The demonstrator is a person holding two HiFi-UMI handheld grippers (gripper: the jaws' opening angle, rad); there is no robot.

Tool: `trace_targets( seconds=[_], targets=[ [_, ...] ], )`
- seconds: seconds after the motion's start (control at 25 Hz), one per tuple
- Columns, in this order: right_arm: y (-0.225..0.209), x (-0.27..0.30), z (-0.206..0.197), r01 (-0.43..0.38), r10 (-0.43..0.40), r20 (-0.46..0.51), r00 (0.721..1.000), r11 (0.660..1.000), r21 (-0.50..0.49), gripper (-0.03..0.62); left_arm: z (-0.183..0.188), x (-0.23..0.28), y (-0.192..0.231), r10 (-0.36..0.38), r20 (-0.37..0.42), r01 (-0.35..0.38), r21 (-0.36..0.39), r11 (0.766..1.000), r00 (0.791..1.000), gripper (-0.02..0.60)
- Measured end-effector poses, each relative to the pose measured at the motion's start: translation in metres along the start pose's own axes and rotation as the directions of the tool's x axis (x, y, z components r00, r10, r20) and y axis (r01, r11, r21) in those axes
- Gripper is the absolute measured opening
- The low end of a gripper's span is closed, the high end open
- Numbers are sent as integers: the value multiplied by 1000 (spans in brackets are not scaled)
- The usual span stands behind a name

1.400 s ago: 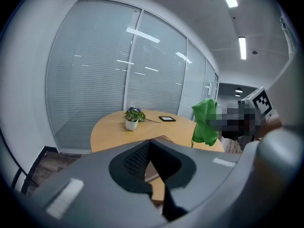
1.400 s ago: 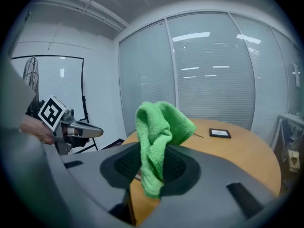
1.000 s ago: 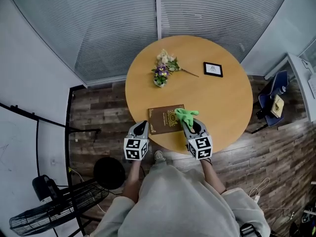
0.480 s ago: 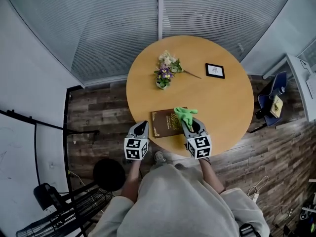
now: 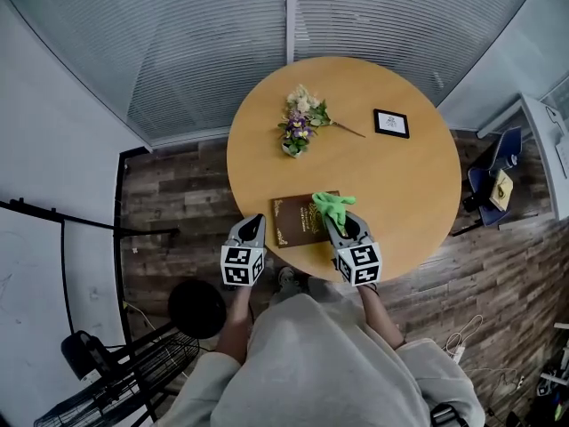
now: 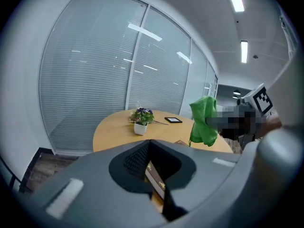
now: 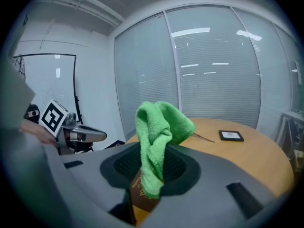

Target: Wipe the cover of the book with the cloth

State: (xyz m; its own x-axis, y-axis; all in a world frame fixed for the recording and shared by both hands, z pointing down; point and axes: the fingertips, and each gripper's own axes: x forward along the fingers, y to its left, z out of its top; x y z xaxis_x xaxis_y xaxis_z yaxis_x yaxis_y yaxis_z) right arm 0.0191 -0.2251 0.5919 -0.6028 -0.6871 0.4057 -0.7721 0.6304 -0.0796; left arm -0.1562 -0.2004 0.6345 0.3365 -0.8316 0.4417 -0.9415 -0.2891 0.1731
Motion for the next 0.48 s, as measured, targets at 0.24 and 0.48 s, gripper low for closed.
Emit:
trace_targets(
  seconds=[0.24,0.48],
  targets=[
    [-4,12,-1,-56,55,-29,998,998,-14,107,3,4,6,51,-1,-51,-24,998,999,9],
    [5,30,-2,-119,116,-63,991,992,-34,107,0,2,15,101,-5,-101,-51,994,995,9]
  ],
)
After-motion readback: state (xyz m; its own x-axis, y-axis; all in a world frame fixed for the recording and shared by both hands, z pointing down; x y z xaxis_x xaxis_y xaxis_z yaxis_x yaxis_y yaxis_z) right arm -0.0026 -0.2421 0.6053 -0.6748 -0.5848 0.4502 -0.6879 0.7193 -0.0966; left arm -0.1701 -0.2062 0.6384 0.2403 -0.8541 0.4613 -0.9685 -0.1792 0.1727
